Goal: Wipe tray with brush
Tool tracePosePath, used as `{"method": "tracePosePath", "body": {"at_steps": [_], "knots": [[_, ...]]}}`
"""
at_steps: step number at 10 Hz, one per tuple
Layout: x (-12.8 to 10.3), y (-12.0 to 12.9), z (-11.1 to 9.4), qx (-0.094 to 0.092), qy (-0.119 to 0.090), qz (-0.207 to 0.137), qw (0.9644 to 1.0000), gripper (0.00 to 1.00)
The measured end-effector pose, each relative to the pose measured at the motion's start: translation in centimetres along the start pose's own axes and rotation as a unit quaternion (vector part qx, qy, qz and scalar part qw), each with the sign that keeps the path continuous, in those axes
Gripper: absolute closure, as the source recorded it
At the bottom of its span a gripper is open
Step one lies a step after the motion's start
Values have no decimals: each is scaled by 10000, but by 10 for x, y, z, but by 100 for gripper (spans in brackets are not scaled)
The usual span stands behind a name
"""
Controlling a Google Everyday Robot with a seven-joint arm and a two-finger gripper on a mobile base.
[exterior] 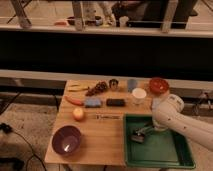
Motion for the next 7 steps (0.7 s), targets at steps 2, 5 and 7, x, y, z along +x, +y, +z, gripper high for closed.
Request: {"method": "tracePosePath", "body": {"at_steps": [2, 5, 7], "knots": [[-12, -1, 3, 7, -70, -75, 9999, 100], [-11, 9, 2, -41, -88, -87, 9999, 100], [-3, 23, -8, -58, -65, -91, 9999, 100]]}}
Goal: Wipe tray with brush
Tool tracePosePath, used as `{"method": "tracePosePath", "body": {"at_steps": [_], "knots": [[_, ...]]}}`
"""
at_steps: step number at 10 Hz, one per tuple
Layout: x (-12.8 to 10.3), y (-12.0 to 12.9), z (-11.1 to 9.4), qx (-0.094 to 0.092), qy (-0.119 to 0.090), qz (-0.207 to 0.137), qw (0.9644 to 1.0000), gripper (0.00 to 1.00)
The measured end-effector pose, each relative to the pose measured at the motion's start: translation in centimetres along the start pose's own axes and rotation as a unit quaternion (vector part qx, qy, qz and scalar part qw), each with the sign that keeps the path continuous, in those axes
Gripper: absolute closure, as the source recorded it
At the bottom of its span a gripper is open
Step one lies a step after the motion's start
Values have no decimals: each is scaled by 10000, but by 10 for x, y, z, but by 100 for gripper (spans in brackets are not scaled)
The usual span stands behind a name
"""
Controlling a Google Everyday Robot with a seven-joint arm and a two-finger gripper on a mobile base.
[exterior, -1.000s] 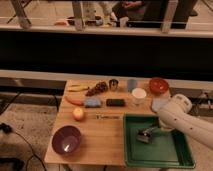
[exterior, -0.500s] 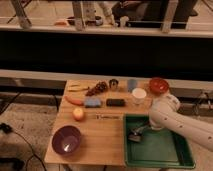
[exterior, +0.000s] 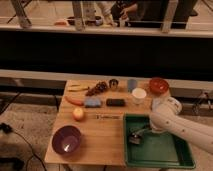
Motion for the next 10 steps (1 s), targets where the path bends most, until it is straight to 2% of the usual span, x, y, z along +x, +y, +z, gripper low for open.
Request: {"method": "tracePosePath", "body": {"at_steps": [7, 10], "knots": [[7, 46, -37, -9, 47, -168, 9998, 100], [17, 51, -43, 32, 135, -126, 9998, 100]]}}
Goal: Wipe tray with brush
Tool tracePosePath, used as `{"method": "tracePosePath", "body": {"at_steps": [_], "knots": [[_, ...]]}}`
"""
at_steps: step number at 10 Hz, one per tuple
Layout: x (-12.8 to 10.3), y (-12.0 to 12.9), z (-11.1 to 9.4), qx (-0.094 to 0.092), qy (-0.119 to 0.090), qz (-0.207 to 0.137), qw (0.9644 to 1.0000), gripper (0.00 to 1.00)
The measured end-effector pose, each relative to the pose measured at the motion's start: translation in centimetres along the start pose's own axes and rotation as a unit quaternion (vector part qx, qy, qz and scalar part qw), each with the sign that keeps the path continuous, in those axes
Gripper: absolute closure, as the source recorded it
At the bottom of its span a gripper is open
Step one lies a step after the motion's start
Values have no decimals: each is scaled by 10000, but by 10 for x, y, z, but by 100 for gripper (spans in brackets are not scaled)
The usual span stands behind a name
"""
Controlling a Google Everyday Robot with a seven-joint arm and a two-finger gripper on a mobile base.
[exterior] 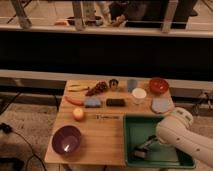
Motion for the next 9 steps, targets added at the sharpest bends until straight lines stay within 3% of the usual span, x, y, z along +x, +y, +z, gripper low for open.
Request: {"method": "tracePosePath", "body": {"at_steps": [5, 9], "knots": [[51, -14, 8, 97, 279, 331, 9990, 100], [93, -24, 2, 218, 568, 701, 9957, 100]]}}
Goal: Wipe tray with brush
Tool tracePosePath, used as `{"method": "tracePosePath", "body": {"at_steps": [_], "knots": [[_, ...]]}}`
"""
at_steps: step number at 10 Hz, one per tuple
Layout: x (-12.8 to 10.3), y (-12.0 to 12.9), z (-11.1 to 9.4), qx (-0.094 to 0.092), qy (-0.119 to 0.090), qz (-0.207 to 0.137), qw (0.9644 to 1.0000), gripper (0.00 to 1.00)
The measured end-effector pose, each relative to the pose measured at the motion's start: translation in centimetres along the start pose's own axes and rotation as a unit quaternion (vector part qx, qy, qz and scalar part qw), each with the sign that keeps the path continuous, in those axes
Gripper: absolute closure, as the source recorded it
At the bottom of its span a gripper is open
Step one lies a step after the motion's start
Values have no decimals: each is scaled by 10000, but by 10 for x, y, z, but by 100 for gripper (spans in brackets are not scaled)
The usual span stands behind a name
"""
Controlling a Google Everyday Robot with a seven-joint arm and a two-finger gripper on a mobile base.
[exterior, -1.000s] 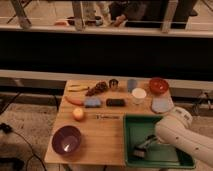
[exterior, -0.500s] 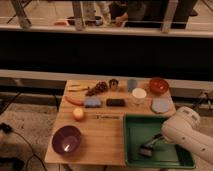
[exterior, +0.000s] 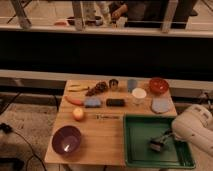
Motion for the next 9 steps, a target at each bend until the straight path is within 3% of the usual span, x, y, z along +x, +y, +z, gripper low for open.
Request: {"method": "tracePosePath", "body": {"at_steps": [9], "knots": [[56, 5, -7, 68, 594, 371, 9975, 100]]}}
